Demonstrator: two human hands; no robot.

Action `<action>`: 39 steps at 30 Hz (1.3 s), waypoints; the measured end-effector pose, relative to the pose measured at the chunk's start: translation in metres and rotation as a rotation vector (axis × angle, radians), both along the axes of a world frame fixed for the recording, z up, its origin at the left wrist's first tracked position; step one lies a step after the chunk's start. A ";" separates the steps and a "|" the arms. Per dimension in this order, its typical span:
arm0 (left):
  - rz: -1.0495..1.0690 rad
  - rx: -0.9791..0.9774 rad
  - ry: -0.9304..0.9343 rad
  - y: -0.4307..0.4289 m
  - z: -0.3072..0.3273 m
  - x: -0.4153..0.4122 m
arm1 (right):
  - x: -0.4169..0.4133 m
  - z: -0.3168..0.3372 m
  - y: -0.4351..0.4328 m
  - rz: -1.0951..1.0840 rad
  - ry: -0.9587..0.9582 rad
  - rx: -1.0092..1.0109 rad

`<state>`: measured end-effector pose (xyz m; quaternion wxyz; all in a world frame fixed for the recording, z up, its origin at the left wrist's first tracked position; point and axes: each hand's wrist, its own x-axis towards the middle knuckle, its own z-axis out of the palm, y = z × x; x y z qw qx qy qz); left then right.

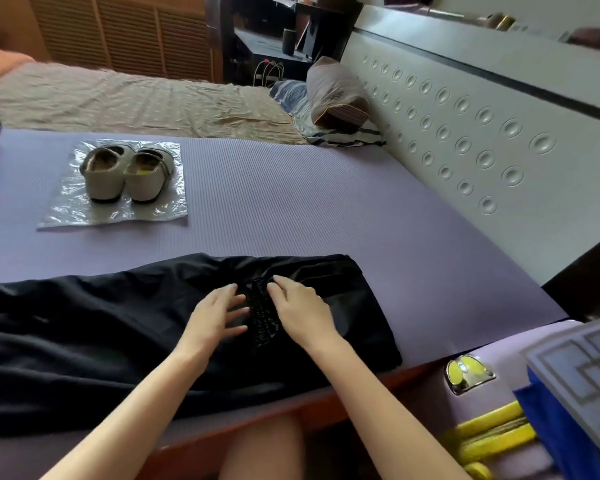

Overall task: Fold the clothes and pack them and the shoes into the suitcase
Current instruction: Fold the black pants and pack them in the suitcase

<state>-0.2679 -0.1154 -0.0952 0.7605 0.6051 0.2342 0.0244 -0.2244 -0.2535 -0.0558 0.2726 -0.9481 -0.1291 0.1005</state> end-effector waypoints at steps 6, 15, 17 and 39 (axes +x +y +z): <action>-0.033 0.508 0.021 -0.012 -0.012 0.014 | -0.013 -0.015 -0.065 0.093 -0.121 0.051; 0.068 0.700 0.019 -0.032 -0.005 0.040 | -0.038 -0.067 -0.071 0.195 -0.391 0.049; 0.091 0.660 -0.058 -0.026 -0.007 0.041 | -0.038 -0.069 -0.067 0.199 -0.405 0.073; -0.025 1.014 -0.260 0.057 -0.017 -0.043 | -0.057 -0.035 -0.022 0.193 -0.274 -0.030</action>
